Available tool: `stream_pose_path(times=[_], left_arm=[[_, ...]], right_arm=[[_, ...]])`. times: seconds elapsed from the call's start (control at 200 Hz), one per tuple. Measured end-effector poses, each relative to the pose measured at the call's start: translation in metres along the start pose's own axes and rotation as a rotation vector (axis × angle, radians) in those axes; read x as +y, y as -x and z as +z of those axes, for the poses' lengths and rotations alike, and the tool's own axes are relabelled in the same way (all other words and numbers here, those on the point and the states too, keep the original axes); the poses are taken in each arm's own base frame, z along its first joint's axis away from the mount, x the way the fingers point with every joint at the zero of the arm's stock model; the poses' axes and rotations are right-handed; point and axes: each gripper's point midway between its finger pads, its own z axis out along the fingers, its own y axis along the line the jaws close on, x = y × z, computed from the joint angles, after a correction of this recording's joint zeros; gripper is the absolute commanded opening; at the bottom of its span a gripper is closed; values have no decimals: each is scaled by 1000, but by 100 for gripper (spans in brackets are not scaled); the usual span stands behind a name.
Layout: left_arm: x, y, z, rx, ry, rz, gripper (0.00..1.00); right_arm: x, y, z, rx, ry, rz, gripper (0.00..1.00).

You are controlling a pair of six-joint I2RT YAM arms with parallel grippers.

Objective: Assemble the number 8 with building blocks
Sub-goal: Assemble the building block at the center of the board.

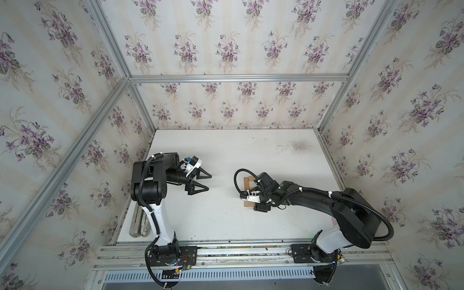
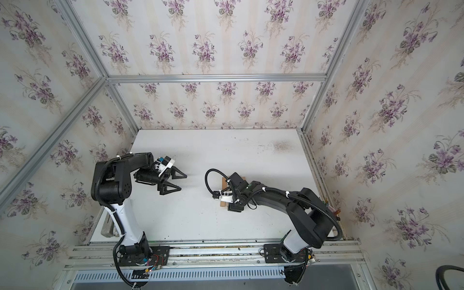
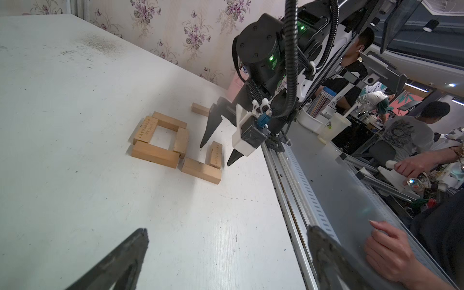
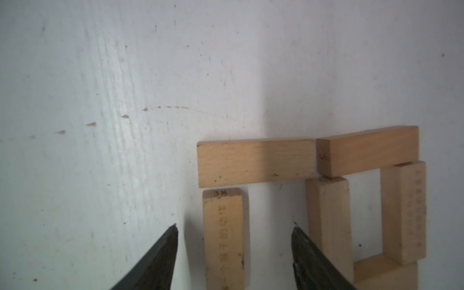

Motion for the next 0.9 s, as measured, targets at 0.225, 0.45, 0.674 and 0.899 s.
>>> stream_pose_path(times=[0.225, 0.45, 0.674, 0.899], left_arm=[[0, 0, 0, 0, 0, 0, 100], [0, 0, 0, 0, 0, 0, 100], [0, 0, 0, 0, 0, 0, 99], [0, 0, 0, 0, 0, 0, 100]], right_arm=[[-59, 12, -53, -97, -211, 180, 76], [-160, -65, -125, -53, -518, 841, 72], [-94, -112, -77, 218, -364, 1298, 70], [-29, -167, -46, 516, -291, 1467, 69]])
